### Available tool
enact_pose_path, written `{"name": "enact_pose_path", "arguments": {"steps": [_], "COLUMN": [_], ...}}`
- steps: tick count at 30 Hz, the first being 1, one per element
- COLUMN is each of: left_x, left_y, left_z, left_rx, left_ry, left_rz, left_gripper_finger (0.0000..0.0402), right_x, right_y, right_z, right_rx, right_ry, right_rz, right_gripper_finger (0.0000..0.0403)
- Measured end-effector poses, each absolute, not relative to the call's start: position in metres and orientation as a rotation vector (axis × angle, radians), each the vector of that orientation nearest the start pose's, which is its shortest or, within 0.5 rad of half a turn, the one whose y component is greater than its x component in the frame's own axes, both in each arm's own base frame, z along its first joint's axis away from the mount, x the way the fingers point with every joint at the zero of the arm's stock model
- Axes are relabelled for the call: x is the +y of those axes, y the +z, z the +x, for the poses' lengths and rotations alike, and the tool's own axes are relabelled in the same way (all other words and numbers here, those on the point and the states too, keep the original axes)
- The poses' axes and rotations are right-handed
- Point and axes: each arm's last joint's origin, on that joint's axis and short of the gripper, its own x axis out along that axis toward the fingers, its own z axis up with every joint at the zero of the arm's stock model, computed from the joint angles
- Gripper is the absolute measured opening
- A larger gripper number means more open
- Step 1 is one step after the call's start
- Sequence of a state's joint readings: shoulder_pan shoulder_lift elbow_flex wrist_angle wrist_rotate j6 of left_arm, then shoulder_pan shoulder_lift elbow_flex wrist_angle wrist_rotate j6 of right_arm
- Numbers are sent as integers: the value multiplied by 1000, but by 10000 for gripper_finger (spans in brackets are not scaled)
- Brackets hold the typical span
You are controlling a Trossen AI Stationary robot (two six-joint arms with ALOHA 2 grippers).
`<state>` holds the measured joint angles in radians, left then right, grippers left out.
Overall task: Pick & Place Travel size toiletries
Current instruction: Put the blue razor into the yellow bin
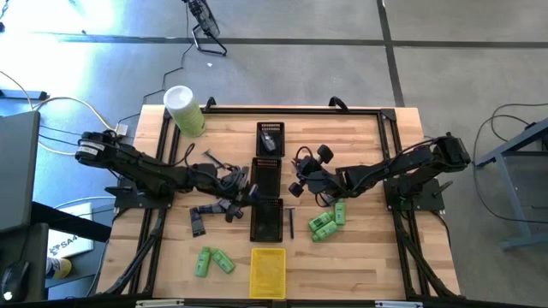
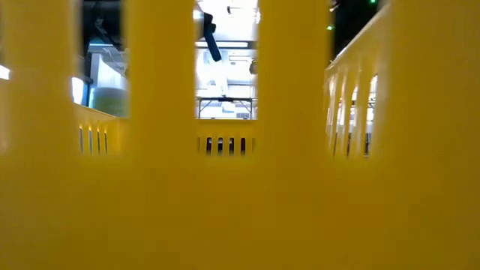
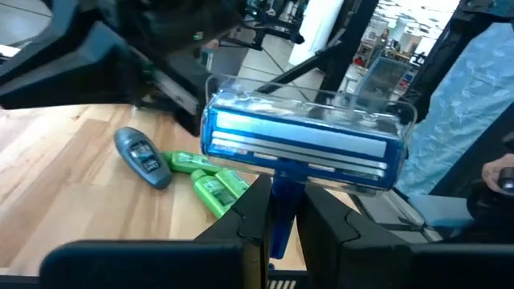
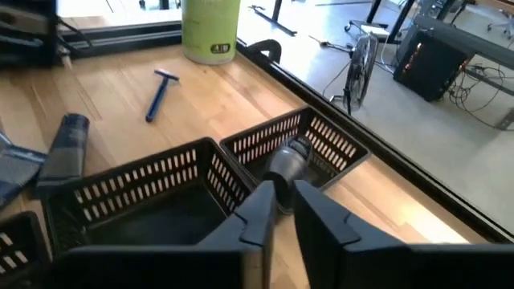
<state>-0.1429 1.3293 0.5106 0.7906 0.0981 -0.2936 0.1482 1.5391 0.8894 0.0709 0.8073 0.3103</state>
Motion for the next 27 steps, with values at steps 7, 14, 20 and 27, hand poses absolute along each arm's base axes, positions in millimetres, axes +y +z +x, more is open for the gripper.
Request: {"name": "enact_pose_path", "arguments": {"steps": [7,14,20,27], "left_x": [-64,-95,-119,-145], "left_y": [221,241,262,259], "left_z": [261,268,266,258], "left_rx": [113,321,342,334], "left_ry": [-258,-234,-297,-287], "left_rz": [-319,-242,-183,-160], "left_gripper_finger": [39,39,39,39], "right_x": [15,12,12,12], "right_y": [218,217,217,217], "right_z": [317,318,318,318], "right_rx": [428,444,450,453], "right_ry": [-722,-666,-665,-665], "right_rz": [37,75,70,69], "right_gripper_finger": [5,4,4,4]}}
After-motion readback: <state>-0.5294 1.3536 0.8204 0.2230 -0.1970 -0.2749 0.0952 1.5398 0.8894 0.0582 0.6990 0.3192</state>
